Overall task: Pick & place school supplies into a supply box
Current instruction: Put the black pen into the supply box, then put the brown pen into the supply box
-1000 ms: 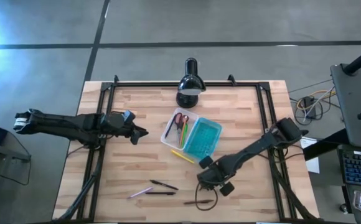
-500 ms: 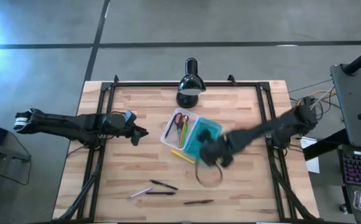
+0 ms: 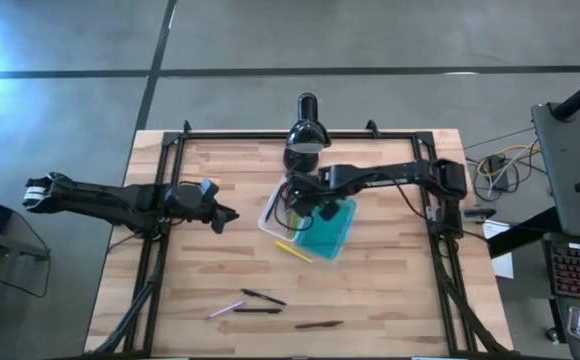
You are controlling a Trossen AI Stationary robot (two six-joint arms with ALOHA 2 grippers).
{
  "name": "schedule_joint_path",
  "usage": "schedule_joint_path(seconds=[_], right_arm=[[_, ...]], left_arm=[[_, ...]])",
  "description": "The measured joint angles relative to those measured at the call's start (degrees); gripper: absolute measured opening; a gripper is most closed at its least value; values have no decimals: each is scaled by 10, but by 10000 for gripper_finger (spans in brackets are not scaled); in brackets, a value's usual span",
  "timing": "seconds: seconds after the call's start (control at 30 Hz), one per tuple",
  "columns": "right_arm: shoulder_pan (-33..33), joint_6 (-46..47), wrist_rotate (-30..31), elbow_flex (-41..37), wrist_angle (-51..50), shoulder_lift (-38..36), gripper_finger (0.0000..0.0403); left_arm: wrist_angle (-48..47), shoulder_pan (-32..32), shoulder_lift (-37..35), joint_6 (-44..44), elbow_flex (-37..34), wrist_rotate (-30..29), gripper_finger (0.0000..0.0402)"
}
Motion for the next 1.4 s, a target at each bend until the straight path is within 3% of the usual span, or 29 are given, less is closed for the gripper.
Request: schedule_joint_path(seconds=[0.2, 0.43, 0.63, 0.77, 0.93, 1.07, 1.2, 1.4], right_arm=[[11, 2, -24, 24, 2, 50, 39], [13, 35, -26, 23, 9, 53, 96], [18, 71, -22, 23, 10, 28, 150], [42, 132, 18, 26, 1, -7, 172], [96, 258, 1, 37, -69, -49, 180], [152, 414, -64, 43, -155, -62, 180], [226, 538, -145, 38, -175, -66, 180], [344, 577, -150, 11, -170, -39, 180]], left_arm=[[0, 0, 0, 0, 0, 0, 110], [-1, 0, 0, 1, 0, 0, 110], [-3, -1, 0, 11, 0, 0, 110], [-25, -5, 0, 21, 0, 2, 110], [-36, -17, 0, 33, 0, 2, 110], [-36, -27, 0, 35, 0, 2, 110], [-35, -36, 0, 43, 0, 2, 110], [-35, -42, 0, 58, 0, 2, 110]])
